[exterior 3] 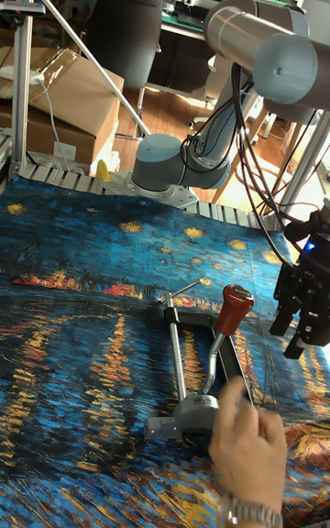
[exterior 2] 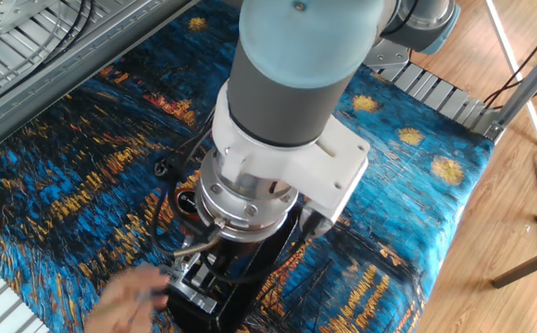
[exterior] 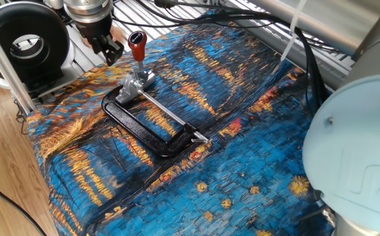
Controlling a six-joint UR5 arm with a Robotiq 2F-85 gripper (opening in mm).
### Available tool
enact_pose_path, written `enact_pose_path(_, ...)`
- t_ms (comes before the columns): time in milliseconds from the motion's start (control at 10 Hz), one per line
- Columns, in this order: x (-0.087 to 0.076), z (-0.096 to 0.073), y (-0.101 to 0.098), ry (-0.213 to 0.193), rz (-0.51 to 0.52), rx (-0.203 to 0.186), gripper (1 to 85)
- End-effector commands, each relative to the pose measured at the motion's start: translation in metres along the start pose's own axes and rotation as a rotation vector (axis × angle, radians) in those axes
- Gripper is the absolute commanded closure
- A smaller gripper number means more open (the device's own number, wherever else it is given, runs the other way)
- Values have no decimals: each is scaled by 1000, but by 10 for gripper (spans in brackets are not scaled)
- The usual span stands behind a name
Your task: Pull up the lever
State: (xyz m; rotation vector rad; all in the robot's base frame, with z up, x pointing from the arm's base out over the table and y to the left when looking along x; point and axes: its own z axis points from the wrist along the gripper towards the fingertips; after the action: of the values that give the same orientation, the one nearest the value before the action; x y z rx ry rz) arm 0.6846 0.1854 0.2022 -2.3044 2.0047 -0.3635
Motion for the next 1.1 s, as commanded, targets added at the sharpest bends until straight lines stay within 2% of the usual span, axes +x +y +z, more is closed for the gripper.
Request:
enact_pose_path(0, 6, 5, 11, -27, -1, -29, 467)
enact_pose_path(100, 3, 6, 36, -68, 39, -111, 490)
enact_pose_path(200, -3, 2, 53, -110, 77, -168, 560)
enact_pose_path(300, -5, -2, 55, -123, 89, -171, 597)
enact_pose_path(400, -2, -5, 51, -116, 96, -151, 647)
enact_pose_path(500, 6, -7, 40, -97, 91, -108, 737)
enact_pose_path(600, 10, -10, 33, -78, 93, -79, 743)
enact_pose_path(900, -9, -19, 24, -77, 98, -63, 743)
enact_pose_path(1000, -9, -21, 21, -79, 95, -44, 743)
